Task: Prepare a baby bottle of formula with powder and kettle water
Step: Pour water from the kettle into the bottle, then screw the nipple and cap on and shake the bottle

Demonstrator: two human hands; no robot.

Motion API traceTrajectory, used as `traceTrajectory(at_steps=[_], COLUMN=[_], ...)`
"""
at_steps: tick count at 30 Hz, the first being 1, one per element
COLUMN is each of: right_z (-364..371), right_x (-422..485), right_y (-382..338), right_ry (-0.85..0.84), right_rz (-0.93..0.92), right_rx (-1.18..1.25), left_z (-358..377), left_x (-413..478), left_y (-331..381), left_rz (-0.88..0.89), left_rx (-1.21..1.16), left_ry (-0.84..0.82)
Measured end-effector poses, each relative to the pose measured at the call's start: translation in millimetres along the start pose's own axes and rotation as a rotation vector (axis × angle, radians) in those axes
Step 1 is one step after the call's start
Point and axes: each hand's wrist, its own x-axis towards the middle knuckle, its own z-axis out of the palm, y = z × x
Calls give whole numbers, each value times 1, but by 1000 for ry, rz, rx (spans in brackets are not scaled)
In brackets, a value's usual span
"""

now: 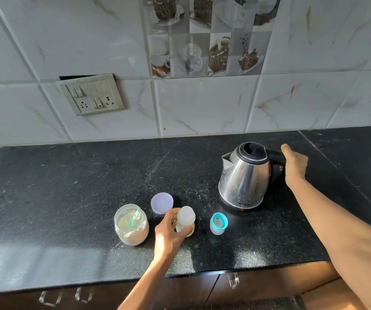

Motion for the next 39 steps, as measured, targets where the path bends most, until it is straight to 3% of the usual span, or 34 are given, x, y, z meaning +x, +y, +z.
traceTrajectory(at_steps=[7,13,15,17,19,22,36,39], right_z=[-10,-11,-7,-2,5,11,11,11], right_x=[10,-48,-89,-125,-148,-159,-170,-173], right_y=[-9,36,57,77,95,114,93,86], right_ry=[-145,64,-106,-388,-652,-802,-792,-732], right_rz=[-88,-480,-610,-698,-681,-538,-318,-245], right_rx=[-345,-293,-331,-423,-579,-724,-535,-358], left_z=[2,0,0,-1,0,-1,-3,-3], left_x=[1,0,-1,-1,0,0,-2,-2], left_y=[0,-1,-1,-2,-4,-5,-4,-4], left_rz=[-2,58,62,68,73,85,94,95], left_rx=[-16,-87,-106,-123,-126,-130,-138,-137], left_ry=[5,-19,-28,-34,-39,-46,-64,-71])
